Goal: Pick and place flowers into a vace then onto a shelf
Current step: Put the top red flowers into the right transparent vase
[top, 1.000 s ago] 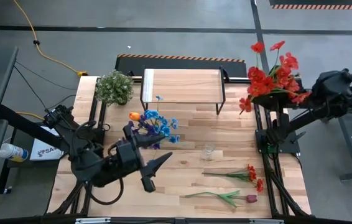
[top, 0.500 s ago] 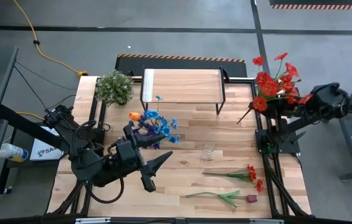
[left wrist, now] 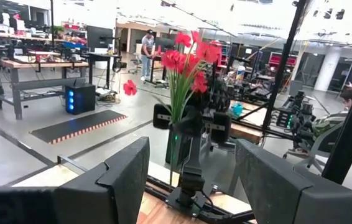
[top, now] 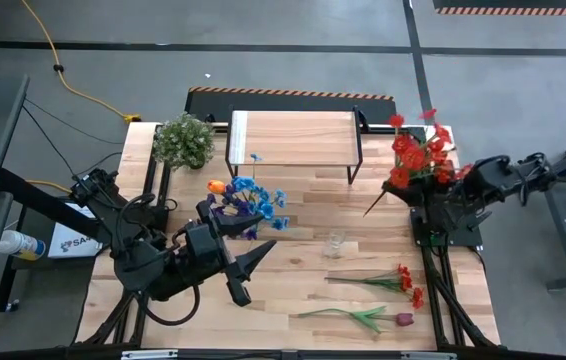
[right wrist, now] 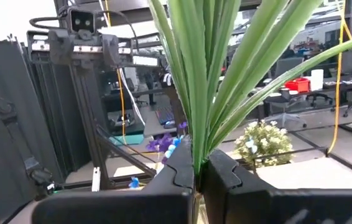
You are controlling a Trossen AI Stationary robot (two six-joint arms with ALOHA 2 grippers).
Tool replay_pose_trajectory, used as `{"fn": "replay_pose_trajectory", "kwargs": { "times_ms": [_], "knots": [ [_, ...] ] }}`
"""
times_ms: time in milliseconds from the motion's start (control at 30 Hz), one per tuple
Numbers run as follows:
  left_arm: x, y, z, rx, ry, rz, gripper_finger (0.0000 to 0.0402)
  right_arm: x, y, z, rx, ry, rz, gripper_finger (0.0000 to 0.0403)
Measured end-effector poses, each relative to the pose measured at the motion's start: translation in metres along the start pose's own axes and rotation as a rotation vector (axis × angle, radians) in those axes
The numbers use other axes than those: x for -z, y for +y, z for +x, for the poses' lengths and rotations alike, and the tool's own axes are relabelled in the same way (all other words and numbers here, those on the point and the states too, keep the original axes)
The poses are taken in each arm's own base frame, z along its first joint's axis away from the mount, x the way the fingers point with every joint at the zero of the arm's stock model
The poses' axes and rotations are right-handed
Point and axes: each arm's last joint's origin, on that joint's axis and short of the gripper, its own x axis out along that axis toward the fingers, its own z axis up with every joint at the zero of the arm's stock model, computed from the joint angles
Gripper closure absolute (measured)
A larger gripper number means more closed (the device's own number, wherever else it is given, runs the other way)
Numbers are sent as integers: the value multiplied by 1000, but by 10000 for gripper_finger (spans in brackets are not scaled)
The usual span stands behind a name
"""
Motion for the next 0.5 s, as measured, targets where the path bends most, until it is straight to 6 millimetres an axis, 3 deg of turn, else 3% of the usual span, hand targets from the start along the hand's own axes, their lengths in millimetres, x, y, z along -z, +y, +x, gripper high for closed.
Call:
{"fn": "replay_pose_trajectory", "kwargs": {
  "times_ms": [500],
  "knots": [
    [0, 0, 0, -1, 0, -2, 131, 42, 7, 26, -28, 67, -2, 403]
  ]
}}
